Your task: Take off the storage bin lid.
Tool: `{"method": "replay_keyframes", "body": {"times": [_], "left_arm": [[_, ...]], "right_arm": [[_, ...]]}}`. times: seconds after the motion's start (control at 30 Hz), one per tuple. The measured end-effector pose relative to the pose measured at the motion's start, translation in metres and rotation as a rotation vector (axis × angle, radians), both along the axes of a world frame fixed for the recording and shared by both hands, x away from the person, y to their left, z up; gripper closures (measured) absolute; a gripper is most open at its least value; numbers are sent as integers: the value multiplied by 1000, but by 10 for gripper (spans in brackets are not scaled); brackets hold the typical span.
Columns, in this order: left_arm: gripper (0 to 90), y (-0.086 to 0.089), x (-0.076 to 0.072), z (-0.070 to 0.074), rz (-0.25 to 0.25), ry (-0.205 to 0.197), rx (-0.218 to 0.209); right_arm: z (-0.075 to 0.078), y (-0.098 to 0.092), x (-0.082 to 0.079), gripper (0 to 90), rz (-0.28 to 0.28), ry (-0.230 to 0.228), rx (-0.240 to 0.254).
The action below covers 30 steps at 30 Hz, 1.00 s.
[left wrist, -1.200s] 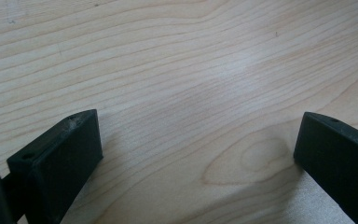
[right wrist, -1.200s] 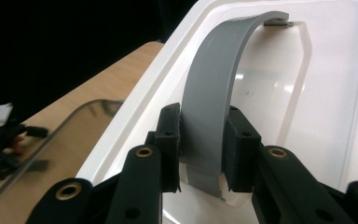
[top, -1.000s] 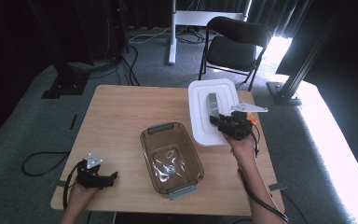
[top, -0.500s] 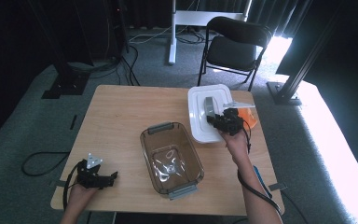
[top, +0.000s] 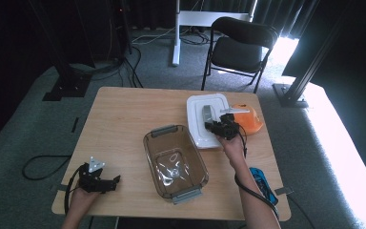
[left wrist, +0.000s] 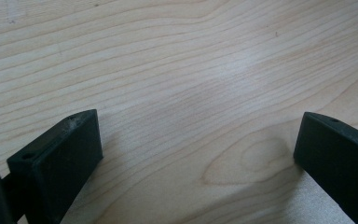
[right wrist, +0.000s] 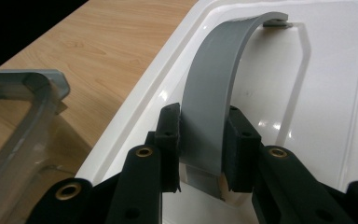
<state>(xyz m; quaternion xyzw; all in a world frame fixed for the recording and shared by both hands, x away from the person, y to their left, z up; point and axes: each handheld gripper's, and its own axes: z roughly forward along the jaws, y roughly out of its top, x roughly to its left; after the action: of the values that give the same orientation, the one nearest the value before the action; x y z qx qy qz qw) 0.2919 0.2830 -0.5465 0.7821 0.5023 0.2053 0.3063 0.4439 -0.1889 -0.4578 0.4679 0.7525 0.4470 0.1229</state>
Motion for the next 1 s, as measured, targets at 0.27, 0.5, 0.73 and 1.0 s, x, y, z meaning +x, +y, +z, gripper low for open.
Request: {"method": "replay_keyframes", "body": {"times": [0.27,0.5,0.73,1.0], "left_arm": [[13,0,0,0,0,1,1],[12,0,0,0,0,0,0],[13,0,0,0,0,0,0],[13,0,0,0,-1,0,0]], "right_arm": [[-10,4,7,708,12,8,1],[-22,9,13,708,17,36,-8],[-38,12,18,708,24,65,-3],[-53,17,22,708,33,93,-20]]}}
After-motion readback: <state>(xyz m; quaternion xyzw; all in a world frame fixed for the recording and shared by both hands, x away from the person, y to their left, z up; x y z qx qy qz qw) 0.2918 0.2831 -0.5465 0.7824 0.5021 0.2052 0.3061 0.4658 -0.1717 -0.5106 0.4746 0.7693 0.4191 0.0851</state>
